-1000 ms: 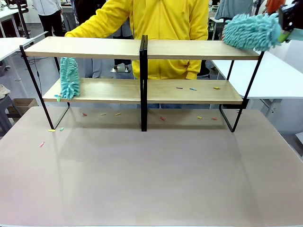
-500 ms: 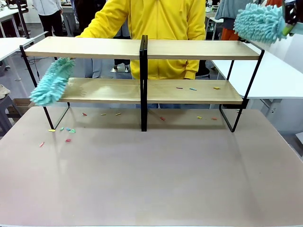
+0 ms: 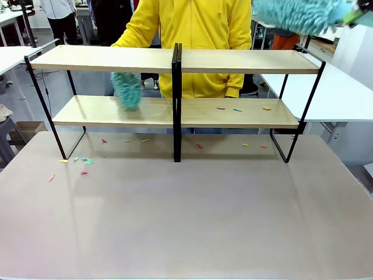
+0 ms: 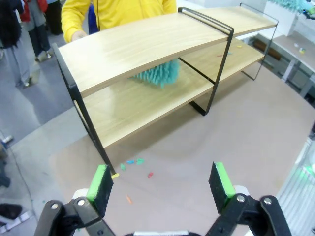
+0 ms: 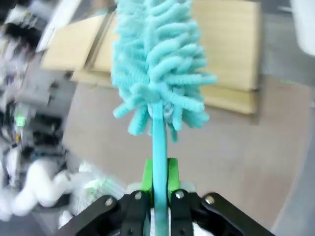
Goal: Clean the shelves.
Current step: Clean a randomly selected level of the Shelf with the Duster.
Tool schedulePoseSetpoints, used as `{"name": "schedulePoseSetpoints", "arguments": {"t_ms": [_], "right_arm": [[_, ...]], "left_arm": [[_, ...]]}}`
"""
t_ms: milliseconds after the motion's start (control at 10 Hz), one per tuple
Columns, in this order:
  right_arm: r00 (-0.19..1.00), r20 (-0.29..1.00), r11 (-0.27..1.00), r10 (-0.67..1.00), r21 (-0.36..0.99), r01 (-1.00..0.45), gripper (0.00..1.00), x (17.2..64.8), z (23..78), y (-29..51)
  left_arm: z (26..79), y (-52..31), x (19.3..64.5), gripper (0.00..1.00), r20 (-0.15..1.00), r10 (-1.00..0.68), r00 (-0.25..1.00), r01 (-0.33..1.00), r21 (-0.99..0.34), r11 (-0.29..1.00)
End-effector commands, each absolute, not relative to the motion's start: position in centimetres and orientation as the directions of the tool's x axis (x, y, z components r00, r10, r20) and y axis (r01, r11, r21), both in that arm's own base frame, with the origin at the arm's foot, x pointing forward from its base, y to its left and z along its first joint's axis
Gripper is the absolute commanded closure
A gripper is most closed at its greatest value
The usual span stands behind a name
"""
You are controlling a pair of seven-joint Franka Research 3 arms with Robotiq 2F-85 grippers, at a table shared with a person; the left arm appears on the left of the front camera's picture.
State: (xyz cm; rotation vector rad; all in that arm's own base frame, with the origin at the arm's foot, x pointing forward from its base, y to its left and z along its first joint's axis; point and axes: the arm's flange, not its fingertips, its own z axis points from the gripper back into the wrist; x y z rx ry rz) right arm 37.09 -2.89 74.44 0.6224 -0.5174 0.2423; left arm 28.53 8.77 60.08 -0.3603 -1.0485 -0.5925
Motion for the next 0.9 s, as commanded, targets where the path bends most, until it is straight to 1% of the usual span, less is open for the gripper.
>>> {"name": "schedulePoseSetpoints", "arguments": {"t_ms": [0, 100, 300, 400, 500, 700, 800], "right_arm": [[0.832, 0.507, 0.544, 0.225, 0.643, -0.538, 0.88, 34.2, 77.3, -8.1], [0.783, 0.539, 0.399, 0.309, 0.674, -0.621, 0.88, 31.9, 78.3, -10.7], [0.677, 0.647, 0.260, 0.350, 0.627, -0.734, 0.88, 28.3, 79.2, -14.8], [0.628, 0.696, 0.218, 0.349, 0.592, -0.776, 0.88, 26.3, 79.0, -17.2], [0.599, 0.723, 0.191, 0.344, 0.570, -0.799, 0.88, 25.0, 78.4, -18.7], [0.547, 0.741, 0.210, 0.389, 0.506, -0.836, 0.88, 22.2, 75.9, -20.6], [0.549, 0.746, 0.223, 0.377, 0.502, -0.835, 0.88, 21.2, 74.5, -21.2]], "left_arm": [[60.0, 8.7, 28.6, 0.00, 0.890, -0.282, 0.358, 0.624, -0.003, 0.782], [60.0, 8.7, 28.6, 0.00, 0.890, -0.282, 0.358, 0.624, -0.003, 0.782], [60.0, 8.7, 28.6, 0.00, 0.890, -0.282, 0.358, 0.624, -0.003, 0.782], [60.0, 8.7, 28.6, 0.00, 0.890, -0.282, 0.358, 0.624, -0.003, 0.782], [60.0, 8.7, 28.6, 0.00, 0.890, -0.282, 0.358, 0.624, -0.003, 0.782], [60.0, 8.7, 28.6, 0.00, 0.890, -0.282, 0.358, 0.624, -0.003, 0.782], [60.0, 8.7, 28.6, 0.00, 0.890, -0.282, 0.358, 0.624, -0.003, 0.782]]}}
